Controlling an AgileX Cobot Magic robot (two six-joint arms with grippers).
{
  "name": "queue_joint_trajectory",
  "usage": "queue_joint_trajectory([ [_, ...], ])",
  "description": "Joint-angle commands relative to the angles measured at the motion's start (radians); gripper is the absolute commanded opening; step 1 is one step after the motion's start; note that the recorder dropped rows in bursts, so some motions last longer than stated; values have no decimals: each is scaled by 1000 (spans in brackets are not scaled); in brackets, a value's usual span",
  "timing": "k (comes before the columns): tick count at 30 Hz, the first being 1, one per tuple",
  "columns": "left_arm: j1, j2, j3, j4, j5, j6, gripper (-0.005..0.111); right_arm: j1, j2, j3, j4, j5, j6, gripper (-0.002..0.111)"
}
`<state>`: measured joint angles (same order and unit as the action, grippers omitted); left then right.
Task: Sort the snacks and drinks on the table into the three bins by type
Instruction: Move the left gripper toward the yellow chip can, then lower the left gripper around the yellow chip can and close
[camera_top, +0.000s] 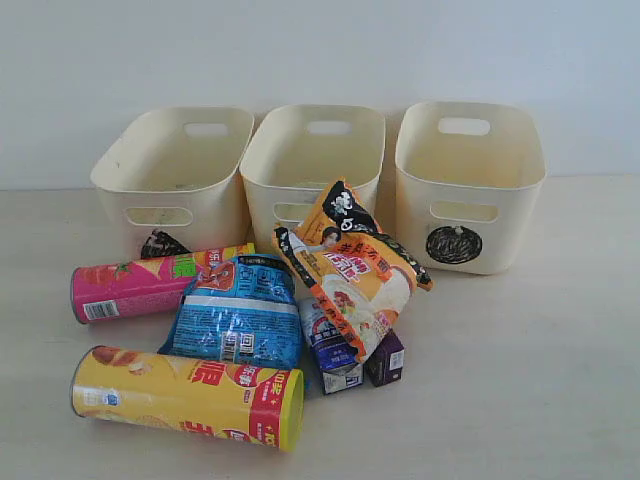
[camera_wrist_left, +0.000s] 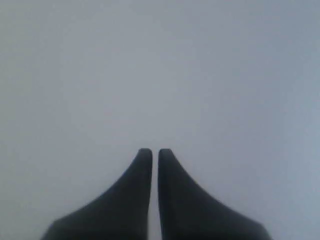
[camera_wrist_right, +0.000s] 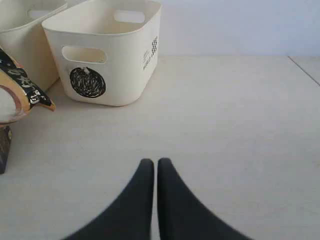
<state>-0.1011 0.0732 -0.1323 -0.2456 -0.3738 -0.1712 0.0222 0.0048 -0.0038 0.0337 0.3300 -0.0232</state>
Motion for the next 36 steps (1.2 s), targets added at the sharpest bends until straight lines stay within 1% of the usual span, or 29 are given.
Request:
queue_joint_trajectory([
  [1, 3, 168, -144, 105, 79, -11, 4, -3, -5, 4, -3, -7, -1, 0],
  [4, 3, 331, -249, 233, 198, -11, 4, -3, -5, 4, -3, -7, -1, 0],
  [8, 3, 540, -353, 339, 306, -7, 4, -3, -5, 4, -3, -7, -1, 0],
  [11, 3, 692, -457, 421, 452, -7, 4, -3, -5, 4, -3, -7, -1, 0],
  [13, 1, 777, -530, 432, 563, 41, 4, -3, -5, 4, -3, -7, -1, 0],
  [15, -9, 851, -583, 428, 664, 138, 4, -3, -5, 4, -3, -7, -1, 0],
  [19, -40, 975, -656, 343, 825, 370, 4, -3, -5, 4, -3, -7, -1, 0],
  [23, -73, 1087, -730, 188, 969, 620, 4, -3, -5, 4, -3, -5, -1, 0],
  [24, -89, 1122, -755, 130, 1026, 720, 4, -3, -5, 4, -3, -5, -1, 0],
  [26, -110, 1168, -785, 56, 1091, 851, 4, -3, -5, 4, -3, -5, -1, 0],
  [29, -141, 1238, -833, -63, 1185, 1017, 4, -3, -5, 4, -3, -5, -1, 0],
  [31, -160, 1276, -854, -99, 1226, 1086, 4, -3, -5, 4, -3, -5, -1, 0],
  [34, -187, 1332, -872, -104, 1281, 1211, 4, -3, -5, 4, -3, -5, -1, 0],
  [36, -208, 1372, -872, -106, 1309, 1349, 4, -3, -5, 4, -3, -5, -1, 0],
])
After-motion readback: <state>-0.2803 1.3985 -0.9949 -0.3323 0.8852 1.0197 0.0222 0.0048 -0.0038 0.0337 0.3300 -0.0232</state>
